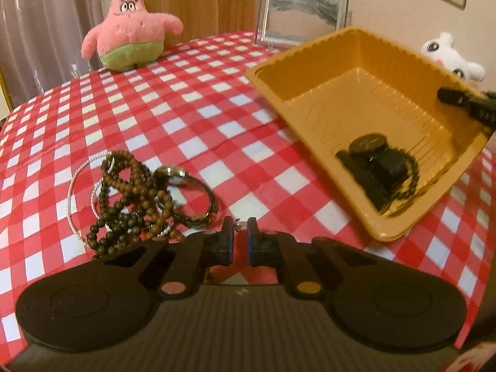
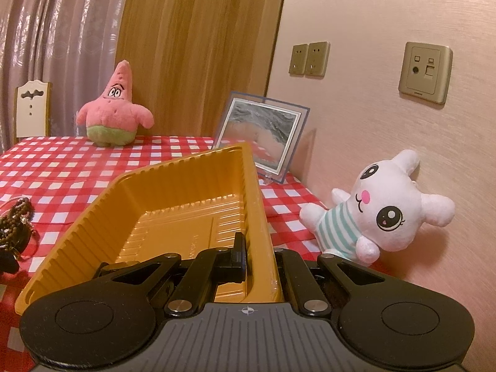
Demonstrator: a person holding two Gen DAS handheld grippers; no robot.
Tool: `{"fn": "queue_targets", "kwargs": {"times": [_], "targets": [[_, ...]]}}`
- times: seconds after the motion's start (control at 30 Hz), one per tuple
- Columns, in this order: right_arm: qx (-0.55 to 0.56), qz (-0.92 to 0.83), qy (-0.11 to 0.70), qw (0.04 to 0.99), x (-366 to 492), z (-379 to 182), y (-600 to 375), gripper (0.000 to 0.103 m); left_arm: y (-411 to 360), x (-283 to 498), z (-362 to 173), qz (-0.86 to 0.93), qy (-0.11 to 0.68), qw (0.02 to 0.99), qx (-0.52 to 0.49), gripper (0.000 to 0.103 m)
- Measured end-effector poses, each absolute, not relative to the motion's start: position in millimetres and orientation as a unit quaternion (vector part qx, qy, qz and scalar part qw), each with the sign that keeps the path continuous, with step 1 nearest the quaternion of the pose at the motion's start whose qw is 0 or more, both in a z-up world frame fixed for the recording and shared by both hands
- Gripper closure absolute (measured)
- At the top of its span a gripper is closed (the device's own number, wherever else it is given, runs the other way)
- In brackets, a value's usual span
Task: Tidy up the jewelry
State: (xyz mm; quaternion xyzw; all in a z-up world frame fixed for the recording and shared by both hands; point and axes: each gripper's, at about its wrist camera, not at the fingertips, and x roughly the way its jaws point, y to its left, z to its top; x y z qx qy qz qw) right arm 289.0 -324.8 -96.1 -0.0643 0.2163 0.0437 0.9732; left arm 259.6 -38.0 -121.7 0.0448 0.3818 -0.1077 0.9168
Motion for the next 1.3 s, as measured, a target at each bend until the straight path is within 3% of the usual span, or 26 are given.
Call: {"fn": "queue_targets", "kwargs": {"times": [0.47,0.9,1.03,1.3], "targets": [[-0.066,0.052,0.21,0.974,289.7,-92.9,-321.7,0.099,-81.1,257.4,-70.4,-0.204,0.34,0.918,-0.022,0.096],[-0.067,0.064,0.205,0.974,289.1,-90.2,-322.1,0.099,-145.3,279.0,-91.8,-0.289,0.365,0.884,-0.041,0.096],[-0.067,0.065,0.206,0.974,288.3,-91.2,-323.9,0.099,-144.1,277.9,-89.8,-0.286,0.363,0.885,-0.049,0.087],[-0.064,0.064,0.209,0.974,288.0,-93.9,-325.9,0.099,-112.8,259.7,-64.4,-0.25,0.338,0.905,-0.06,0.084]]}}
